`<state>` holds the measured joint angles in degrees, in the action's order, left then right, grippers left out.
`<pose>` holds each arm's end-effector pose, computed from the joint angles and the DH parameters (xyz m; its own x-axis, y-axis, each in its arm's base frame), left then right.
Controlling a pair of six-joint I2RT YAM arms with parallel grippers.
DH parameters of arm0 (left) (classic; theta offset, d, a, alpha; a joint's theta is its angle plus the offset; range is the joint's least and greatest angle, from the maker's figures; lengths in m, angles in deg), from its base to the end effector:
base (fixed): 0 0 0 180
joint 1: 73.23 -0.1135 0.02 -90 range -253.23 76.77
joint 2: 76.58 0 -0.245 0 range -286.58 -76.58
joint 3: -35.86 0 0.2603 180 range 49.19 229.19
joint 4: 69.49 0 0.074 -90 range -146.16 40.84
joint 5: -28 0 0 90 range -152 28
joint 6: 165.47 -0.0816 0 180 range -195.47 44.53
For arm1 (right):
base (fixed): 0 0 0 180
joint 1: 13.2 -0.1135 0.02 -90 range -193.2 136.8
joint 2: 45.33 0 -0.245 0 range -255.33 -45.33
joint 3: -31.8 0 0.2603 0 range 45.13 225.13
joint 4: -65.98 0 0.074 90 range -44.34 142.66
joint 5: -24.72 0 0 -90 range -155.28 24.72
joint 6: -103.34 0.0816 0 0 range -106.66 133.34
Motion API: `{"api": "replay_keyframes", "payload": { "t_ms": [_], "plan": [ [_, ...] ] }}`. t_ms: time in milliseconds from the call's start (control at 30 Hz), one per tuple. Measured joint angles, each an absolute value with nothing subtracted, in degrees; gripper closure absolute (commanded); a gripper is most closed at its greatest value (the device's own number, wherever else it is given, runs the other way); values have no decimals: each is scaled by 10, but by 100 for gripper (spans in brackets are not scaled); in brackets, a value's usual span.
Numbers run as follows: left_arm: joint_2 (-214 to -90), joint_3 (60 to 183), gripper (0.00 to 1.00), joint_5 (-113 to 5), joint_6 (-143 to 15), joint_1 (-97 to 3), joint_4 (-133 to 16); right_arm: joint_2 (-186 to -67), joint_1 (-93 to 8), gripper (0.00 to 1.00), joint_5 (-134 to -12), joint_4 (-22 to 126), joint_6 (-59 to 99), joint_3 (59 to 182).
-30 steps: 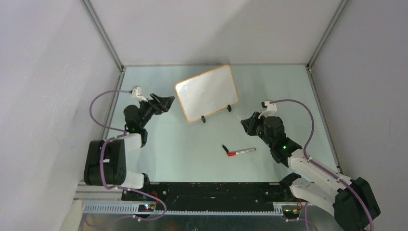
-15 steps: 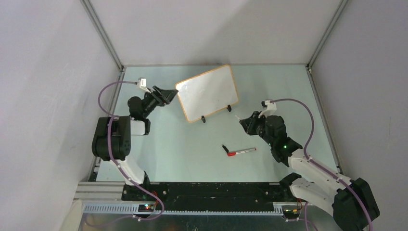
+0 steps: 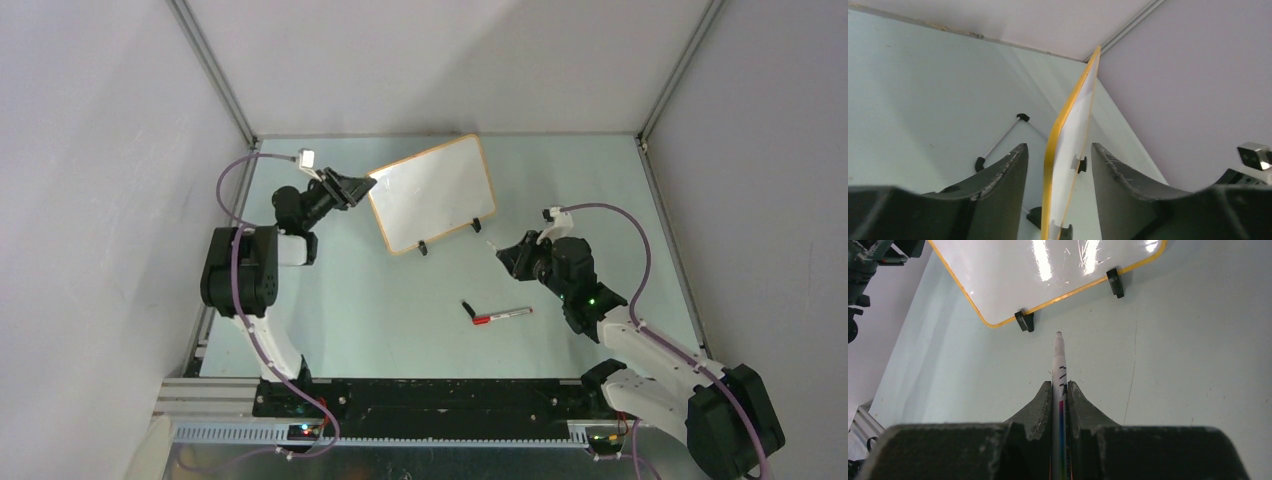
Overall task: Write a sentence on the whiteboard
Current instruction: Move the whiteboard to the center of the board.
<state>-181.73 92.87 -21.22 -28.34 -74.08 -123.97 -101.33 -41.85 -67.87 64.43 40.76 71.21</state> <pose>0.3934 -0.0475 0.1711 -0.3924 -0.5609 -0.7290 0.5149 0.5229 -0.6793 0.2442 0.1376 0.1939 -0.4804 0.2617 -0.8371 -0.3328 0.8286 0.4501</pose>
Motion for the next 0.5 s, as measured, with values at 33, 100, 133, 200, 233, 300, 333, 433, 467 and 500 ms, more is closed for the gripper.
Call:
{"api": "replay_keyframes", "payload": {
  "t_ms": [33, 100, 133, 200, 233, 300, 333, 433, 467, 500],
  "plan": [
    [-1823, 936, 62, -209, -280, -740, -1240, -1014, -418, 100, -680, 645, 408, 712],
    [-1834, 948, 70, -202, -273, -738, -1240, -1014, -418, 100, -684, 647, 409, 712],
    [-1842, 955, 73, -198, -273, -736, -1241, -1015, -418, 100, -684, 648, 409, 712],
    [-1855, 966, 85, -191, -265, -731, -1240, -1017, -418, 100, -687, 650, 410, 712],
    [-1860, 970, 90, -188, -264, -727, -1238, -1018, -418, 100, -688, 650, 412, 712],
    [-1864, 974, 99, -178, -259, -722, -1236, -1018, -417, 100, -689, 650, 413, 712],
    [-1864, 975, 100, -169, -259, -720, -1238, -1018, -417, 100, -689, 650, 414, 712],
    [-1864, 986, 100, -153, -259, -716, -1239, -1018, -416, 100, -691, 650, 416, 712],
    [-1864, 988, 100, -146, -258, -716, -1238, -1018, -416, 100, -692, 650, 416, 712],
    [-1866, 989, 100, -137, -255, -716, -1239, -1018, -416, 100, -692, 650, 417, 712]
  ]
}}
